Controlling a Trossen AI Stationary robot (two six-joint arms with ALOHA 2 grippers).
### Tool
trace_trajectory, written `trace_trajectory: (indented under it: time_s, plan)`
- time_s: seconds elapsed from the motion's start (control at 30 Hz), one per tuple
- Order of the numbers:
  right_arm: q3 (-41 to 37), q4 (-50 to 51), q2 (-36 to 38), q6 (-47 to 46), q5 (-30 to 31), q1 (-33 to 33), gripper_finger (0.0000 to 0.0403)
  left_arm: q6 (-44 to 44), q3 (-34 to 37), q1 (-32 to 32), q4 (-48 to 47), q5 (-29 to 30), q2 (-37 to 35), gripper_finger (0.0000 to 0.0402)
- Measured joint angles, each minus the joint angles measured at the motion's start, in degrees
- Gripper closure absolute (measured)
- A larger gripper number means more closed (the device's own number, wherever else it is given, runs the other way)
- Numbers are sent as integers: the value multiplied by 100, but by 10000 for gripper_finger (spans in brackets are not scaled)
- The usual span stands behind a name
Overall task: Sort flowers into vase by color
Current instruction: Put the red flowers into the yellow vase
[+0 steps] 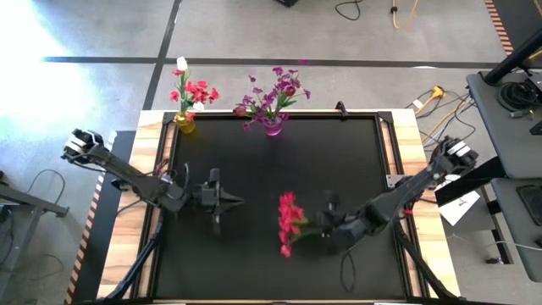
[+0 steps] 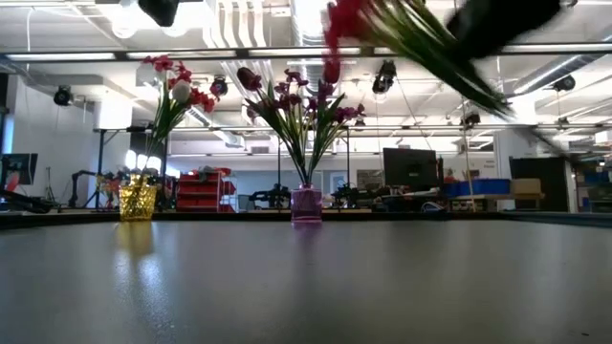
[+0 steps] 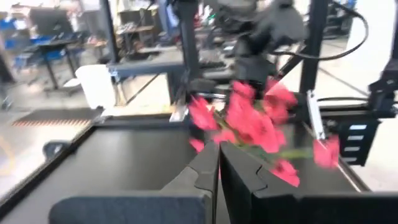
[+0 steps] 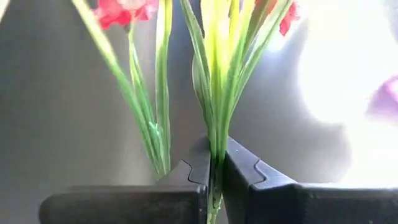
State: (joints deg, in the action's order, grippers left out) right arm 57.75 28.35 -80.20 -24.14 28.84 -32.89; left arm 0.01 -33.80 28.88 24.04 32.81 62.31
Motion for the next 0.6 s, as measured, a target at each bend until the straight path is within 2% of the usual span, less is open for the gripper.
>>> trace_trajectory:
  time_s: [0.1,0.17,0.3,0.43,0.6]
  plan:
    - [-334,-1379,417,823,777,260,389,114,102,-404,178,-513,-10,401]
    - [-656,-2608,628,1397,858,393,389,87,399,-630,629,-611,84,401]
    - [-1276,-4687,733,2296,200,667,389,-122,1093,-905,2374,-786,649,401]
    - [-1566,-5665,572,2373,-265,1032,390,-159,1303,-998,3757,-810,1460,392]
    - [-1642,-6868,155,2446,-367,1381,390,-304,863,-1003,4111,-797,2444,329]
